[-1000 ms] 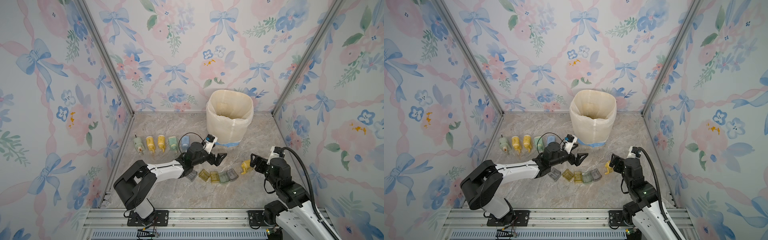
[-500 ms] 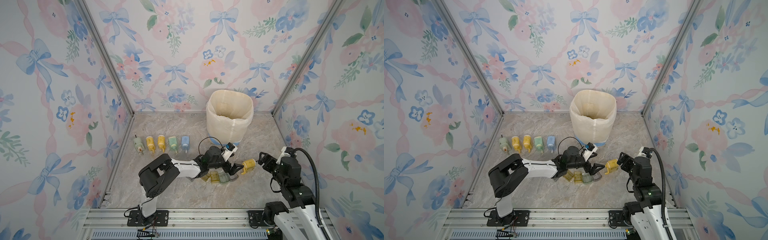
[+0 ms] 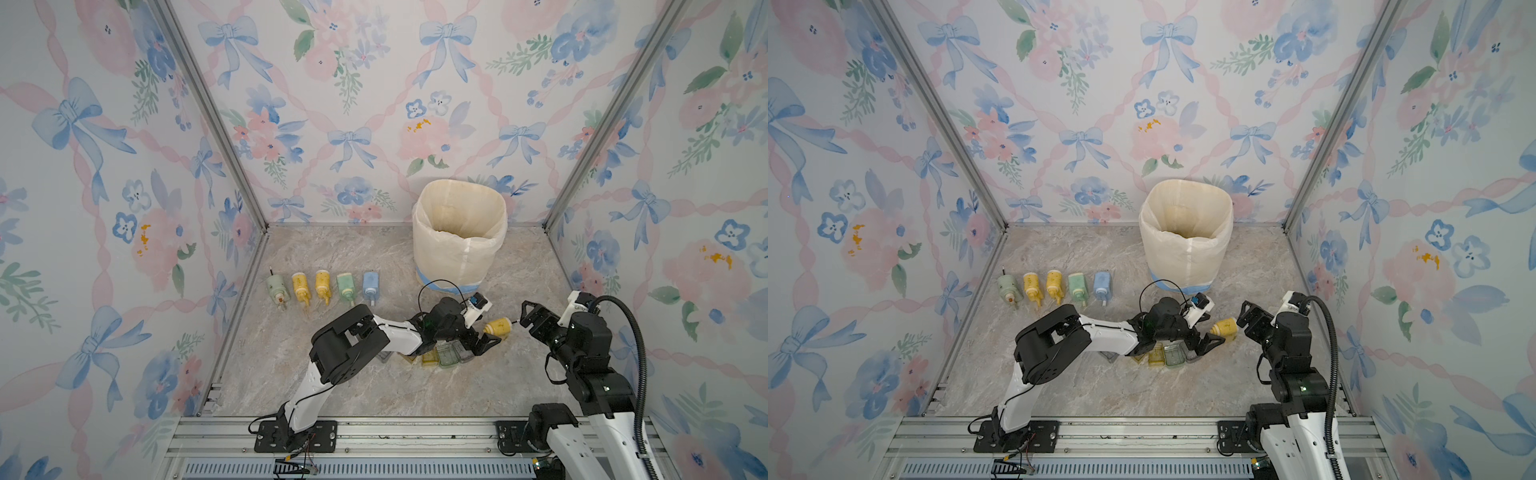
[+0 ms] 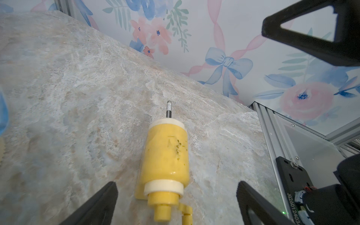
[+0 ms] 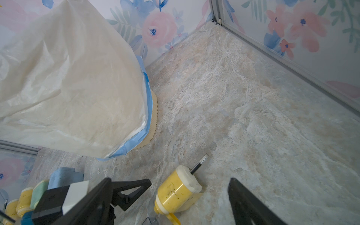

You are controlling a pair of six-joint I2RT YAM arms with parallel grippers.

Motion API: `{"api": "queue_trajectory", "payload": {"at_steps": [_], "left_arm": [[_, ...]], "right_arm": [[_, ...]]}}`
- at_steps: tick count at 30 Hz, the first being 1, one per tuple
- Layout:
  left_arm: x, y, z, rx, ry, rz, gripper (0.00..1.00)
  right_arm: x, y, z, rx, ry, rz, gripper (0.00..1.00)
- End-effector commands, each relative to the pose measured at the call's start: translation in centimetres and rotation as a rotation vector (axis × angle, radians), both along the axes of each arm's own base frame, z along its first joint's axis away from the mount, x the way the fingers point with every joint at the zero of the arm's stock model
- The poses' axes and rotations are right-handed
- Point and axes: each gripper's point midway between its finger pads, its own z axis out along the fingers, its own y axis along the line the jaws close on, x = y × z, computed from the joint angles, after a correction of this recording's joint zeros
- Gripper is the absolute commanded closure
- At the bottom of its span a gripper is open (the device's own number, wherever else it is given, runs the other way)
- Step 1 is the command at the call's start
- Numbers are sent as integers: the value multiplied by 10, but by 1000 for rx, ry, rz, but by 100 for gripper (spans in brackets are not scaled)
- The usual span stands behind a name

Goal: Take out the pencil sharpener tray and clean the shavings
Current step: Pick up the pencil sharpener from the center of the board.

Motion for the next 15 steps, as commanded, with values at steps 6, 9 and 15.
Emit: {"api": "queue_trajectory", "payload": {"at_steps": [6, 9, 15], "left_arm": [[10, -20, -29, 87, 7, 25, 3], [12, -23, -35, 106, 5, 25, 3], [10, -34, -42, 132, -4, 1, 5]], "right_arm": [[3, 1, 15, 8, -33, 13, 8], [3, 1, 15, 9, -35, 14, 7], [4, 2, 15, 19, -39, 20, 8]]}}
